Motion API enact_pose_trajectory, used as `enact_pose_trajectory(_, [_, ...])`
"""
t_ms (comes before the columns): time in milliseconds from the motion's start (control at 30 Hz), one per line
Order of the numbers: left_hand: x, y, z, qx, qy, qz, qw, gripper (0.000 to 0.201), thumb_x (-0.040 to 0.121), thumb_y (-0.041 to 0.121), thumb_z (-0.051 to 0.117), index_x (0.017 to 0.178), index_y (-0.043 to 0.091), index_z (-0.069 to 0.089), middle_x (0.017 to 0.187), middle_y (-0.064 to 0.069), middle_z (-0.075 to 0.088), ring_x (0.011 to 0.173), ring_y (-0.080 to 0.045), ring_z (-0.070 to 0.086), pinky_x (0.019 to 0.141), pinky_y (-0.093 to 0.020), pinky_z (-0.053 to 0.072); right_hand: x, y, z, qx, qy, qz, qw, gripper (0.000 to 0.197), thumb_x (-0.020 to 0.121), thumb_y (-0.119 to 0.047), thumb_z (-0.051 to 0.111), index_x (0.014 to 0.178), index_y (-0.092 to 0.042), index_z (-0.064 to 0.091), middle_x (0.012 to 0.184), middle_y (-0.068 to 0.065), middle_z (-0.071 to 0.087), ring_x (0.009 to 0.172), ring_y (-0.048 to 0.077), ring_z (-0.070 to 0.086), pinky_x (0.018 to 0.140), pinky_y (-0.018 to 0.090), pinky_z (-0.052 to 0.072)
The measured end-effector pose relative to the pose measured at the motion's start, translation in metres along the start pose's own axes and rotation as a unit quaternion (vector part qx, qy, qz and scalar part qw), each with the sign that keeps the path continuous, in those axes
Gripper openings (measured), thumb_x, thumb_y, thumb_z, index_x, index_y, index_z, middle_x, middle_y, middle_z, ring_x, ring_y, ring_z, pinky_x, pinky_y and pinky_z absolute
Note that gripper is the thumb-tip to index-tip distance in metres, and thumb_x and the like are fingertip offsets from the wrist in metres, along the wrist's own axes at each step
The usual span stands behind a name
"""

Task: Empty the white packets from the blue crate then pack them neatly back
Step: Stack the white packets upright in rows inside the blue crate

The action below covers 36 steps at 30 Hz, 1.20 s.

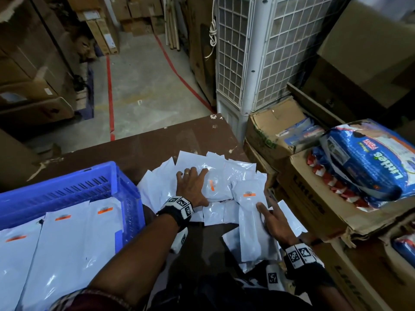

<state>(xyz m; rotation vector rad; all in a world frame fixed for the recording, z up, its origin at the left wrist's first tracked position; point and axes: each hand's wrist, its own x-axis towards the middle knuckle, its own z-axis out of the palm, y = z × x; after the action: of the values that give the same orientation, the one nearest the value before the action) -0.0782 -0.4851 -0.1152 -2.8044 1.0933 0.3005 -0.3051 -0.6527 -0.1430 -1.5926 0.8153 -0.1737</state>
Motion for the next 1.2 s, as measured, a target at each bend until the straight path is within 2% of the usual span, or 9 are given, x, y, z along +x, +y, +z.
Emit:
enact_pose_trajectory(100, [-0.006, 0.004, -0.001, -0.023, 0.001, -0.034, 0.999, 0.115, 0.051, 0.071, 0.078, 0.142, 0.026, 0.025, 0.135, -0.008, 0.042, 0.124, -0.030, 0.043, 0.108, -0.048, 0.026, 0.002, 0.002, 0.003, -0.051, 0.020, 0.015, 0.998, 0.074, 0.073, -0.057, 0.079, 0.135, -0.041, 0.041, 0.098, -0.011, 0.068, 0.073, 0.002, 0.067, 0.065, 0.019, 0.051])
enact_pose_trajectory(200, [-0.013, 0.006, -0.002, -0.107, 0.019, -0.063, 0.992, 0.114, 0.049, 0.070, 0.078, 0.138, 0.025, 0.023, 0.130, -0.006, 0.041, 0.116, -0.028, 0.051, 0.103, -0.047, 0.035, 0.005, 0.009, 0.012, -0.159, 0.032, -0.031, 0.986, 0.121, 0.045, -0.065, 0.091, 0.144, -0.036, 0.029, 0.127, -0.010, 0.057, 0.111, 0.011, 0.059, 0.089, 0.034, 0.056])
enact_pose_trajectory(267, [-0.018, 0.007, -0.006, -0.181, 0.022, -0.081, 0.980, 0.115, 0.050, 0.069, 0.078, 0.140, 0.027, 0.019, 0.131, -0.006, 0.037, 0.115, -0.029, 0.053, 0.099, -0.048, 0.044, 0.003, 0.013, 0.020, -0.212, 0.040, -0.037, 0.976, 0.139, 0.040, -0.066, 0.091, 0.151, -0.035, 0.014, 0.148, 0.002, 0.039, 0.135, 0.026, 0.040, 0.105, 0.052, 0.046])
enact_pose_trajectory(333, [-0.023, 0.009, -0.013, -0.232, 0.034, -0.096, 0.967, 0.115, 0.053, 0.069, 0.077, 0.142, 0.031, 0.016, 0.128, -0.006, 0.036, 0.110, -0.031, 0.056, 0.094, -0.046, 0.050, -0.004, 0.016, 0.027, -0.250, 0.043, -0.033, 0.967, 0.146, 0.043, -0.064, 0.091, 0.154, -0.033, 0.002, 0.157, 0.011, 0.021, 0.143, 0.035, 0.025, 0.109, 0.056, 0.039])
enact_pose_trajectory(533, [-0.038, 0.016, -0.033, -0.335, 0.035, -0.091, 0.937, 0.107, 0.064, 0.075, 0.066, 0.150, 0.043, 0.011, 0.136, -0.005, 0.042, 0.121, -0.030, 0.053, 0.098, -0.045, 0.048, -0.012, 0.017, 0.044, -0.379, 0.080, -0.036, 0.921, 0.135, 0.058, -0.068, 0.081, 0.156, -0.031, -0.003, 0.152, 0.021, 0.019, 0.134, 0.042, 0.036, 0.101, 0.048, 0.046])
enact_pose_trajectory(700, [-0.055, 0.019, -0.051, -0.401, 0.047, -0.074, 0.912, 0.098, 0.069, 0.071, 0.066, 0.152, 0.039, 0.023, 0.148, -0.003, 0.044, 0.132, -0.026, 0.046, 0.106, -0.044, 0.042, -0.016, 0.017, 0.044, -0.378, 0.064, -0.061, 0.922, 0.118, 0.070, -0.047, 0.082, 0.158, -0.030, 0.005, 0.148, 0.020, 0.029, 0.126, 0.040, 0.048, 0.095, 0.045, 0.049])
enact_pose_trajectory(833, [-0.070, 0.014, -0.071, -0.459, 0.074, -0.071, 0.883, 0.085, 0.062, 0.072, 0.067, 0.138, 0.046, 0.038, 0.141, 0.006, 0.051, 0.125, -0.020, 0.051, 0.102, -0.046, 0.047, -0.024, 0.003, 0.044, -0.340, 0.075, -0.110, 0.931, 0.105, 0.071, -0.042, 0.081, 0.156, -0.026, 0.021, 0.148, 0.016, 0.033, 0.119, 0.038, 0.054, 0.088, 0.042, 0.051])
enact_pose_trajectory(1100, [-0.109, -0.042, -0.118, -0.528, 0.190, -0.100, 0.821, 0.071, 0.053, 0.066, 0.077, 0.112, 0.041, 0.045, 0.117, 0.010, 0.058, 0.105, -0.014, 0.059, 0.089, -0.046, 0.054, -0.040, -0.059, 0.072, -0.256, 0.069, -0.212, 0.941, 0.090, 0.074, -0.040, 0.082, 0.150, -0.024, 0.036, 0.145, 0.009, 0.045, 0.131, 0.025, 0.045, 0.104, 0.030, 0.036])
enact_pose_trajectory(1200, [-0.135, -0.075, -0.131, -0.493, 0.210, -0.127, 0.835, 0.070, 0.054, 0.066, 0.075, 0.109, 0.035, 0.044, 0.111, 0.009, 0.058, 0.099, -0.014, 0.060, 0.085, -0.044, 0.054, -0.049, -0.093, 0.097, -0.224, 0.045, -0.233, 0.945, 0.087, 0.076, -0.046, 0.080, 0.149, -0.028, 0.037, 0.148, 0.002, 0.046, 0.135, 0.019, 0.041, 0.108, 0.028, 0.030])
